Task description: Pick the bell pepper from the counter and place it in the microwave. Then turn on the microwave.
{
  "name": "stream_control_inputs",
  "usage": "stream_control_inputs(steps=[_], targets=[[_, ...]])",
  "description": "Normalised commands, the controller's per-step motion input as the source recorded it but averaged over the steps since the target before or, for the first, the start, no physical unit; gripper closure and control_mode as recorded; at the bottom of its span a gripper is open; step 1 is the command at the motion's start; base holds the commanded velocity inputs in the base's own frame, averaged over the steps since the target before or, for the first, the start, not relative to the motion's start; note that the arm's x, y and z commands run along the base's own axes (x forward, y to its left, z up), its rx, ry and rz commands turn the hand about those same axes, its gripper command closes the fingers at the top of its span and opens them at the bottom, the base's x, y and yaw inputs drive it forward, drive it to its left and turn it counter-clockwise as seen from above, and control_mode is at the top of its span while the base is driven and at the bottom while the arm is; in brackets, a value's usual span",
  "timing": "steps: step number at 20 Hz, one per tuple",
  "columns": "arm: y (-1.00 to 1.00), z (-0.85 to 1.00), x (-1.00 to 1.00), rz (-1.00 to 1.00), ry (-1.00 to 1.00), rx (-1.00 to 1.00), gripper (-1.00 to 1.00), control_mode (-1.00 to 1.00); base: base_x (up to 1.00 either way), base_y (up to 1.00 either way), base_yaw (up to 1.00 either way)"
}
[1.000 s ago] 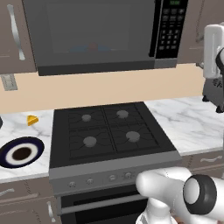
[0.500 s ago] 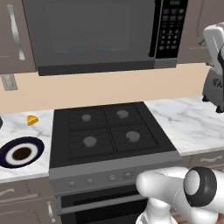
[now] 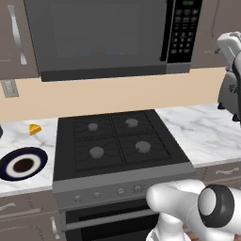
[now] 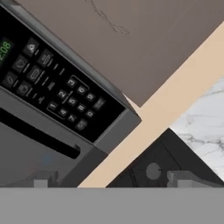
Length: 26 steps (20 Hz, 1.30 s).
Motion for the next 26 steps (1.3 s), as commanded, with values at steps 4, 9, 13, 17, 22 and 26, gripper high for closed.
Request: stream_control_inputs(steps=[4,9,13,17,22,26], targets=[[0.0,-0.2,0.0,0.0,0.0,-0.01,-1.0,-1.0,0.0,0.0,0.0],[-0.01,-0.05,0.13,0.0,0.05,0.01,-1.0,-1.0,0.0,0.0,0.0],[0.0,0.0,0.18,0.0,0.12,0.06,-1.0,-1.0,0.0,0.0,0.0],[0.0,-0.01,0.16,0.0,0.1,0.06,-1.0,-1.0,0.0,0.0,0.0],[0.0,-0.03,0.14,0.0,0.02,0.09,-1.0,-1.0,0.0,0.0,0.0],[0.0,-0.07,0.12,0.0,0.0,0.09,-1.0,-1.0,0.0,0.0,0.0]])
